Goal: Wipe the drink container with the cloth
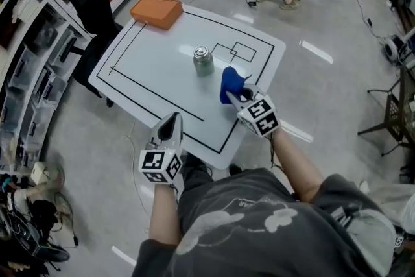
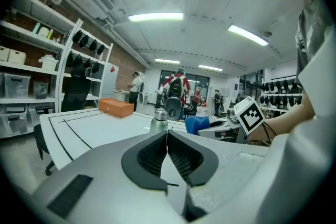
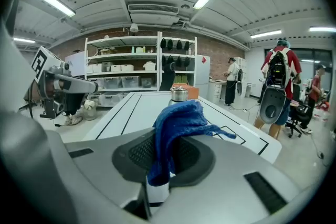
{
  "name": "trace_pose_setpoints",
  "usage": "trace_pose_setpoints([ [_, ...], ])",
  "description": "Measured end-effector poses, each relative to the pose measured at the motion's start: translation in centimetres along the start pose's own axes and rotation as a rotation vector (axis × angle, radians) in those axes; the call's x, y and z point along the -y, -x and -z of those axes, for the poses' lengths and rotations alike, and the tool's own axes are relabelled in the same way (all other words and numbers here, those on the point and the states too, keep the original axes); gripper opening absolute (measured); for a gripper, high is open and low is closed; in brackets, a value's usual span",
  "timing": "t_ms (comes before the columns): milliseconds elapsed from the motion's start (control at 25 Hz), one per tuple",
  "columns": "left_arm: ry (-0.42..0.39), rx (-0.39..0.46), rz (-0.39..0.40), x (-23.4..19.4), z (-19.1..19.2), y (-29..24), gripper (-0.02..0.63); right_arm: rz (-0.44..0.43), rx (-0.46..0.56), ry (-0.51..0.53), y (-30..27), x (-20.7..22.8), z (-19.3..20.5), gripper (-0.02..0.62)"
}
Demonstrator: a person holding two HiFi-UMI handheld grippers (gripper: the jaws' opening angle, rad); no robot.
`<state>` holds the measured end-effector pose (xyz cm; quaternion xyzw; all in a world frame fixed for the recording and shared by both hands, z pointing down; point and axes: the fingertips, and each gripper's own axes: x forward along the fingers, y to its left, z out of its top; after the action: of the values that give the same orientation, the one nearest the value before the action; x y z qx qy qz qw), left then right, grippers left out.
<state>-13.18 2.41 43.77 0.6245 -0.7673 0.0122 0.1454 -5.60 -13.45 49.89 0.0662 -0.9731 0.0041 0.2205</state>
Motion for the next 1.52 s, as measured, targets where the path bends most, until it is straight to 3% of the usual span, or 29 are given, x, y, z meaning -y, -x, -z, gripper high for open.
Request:
trace_pose_setpoints([
  [280,-0.003,-0.062,0.222,-2.4,-0.9,-6.1,0.005,0.185,-0.033,-0.073,-1.1,3.2,-1.5,0.044],
  [640,-0.111,-0.160,0.445,-4.3,-1.4,-13.5,0.011,0.365,-0.073,-0.168,-2.4,5.9,-2.5,0.044],
  [960,-0.206,-0.222,0.585,-4.1,-0.7,-18.9,0.234,0.466,-0.106,-0.199,-2.7,6.5,-2.8,0.044],
  [1120,-0.289,-0.233,0.662,-3.4,-0.4,-20.5,0.323,0.432,-0.138,-0.173,-3.8,5.9,-3.0,0.044],
  [1240,-0.347,-0.254,0.712,-2.7,0.3,-21.3,0.333,0.351,-0.149,-0.141,-4.9,5.1,-3.6,0.044],
  [1520,-0.380,-0.264,0.749,-1.9,1.1,-22.8,0.331,0.198,-0.164,-0.037,-7.4,4.1,-5.8,0.044],
])
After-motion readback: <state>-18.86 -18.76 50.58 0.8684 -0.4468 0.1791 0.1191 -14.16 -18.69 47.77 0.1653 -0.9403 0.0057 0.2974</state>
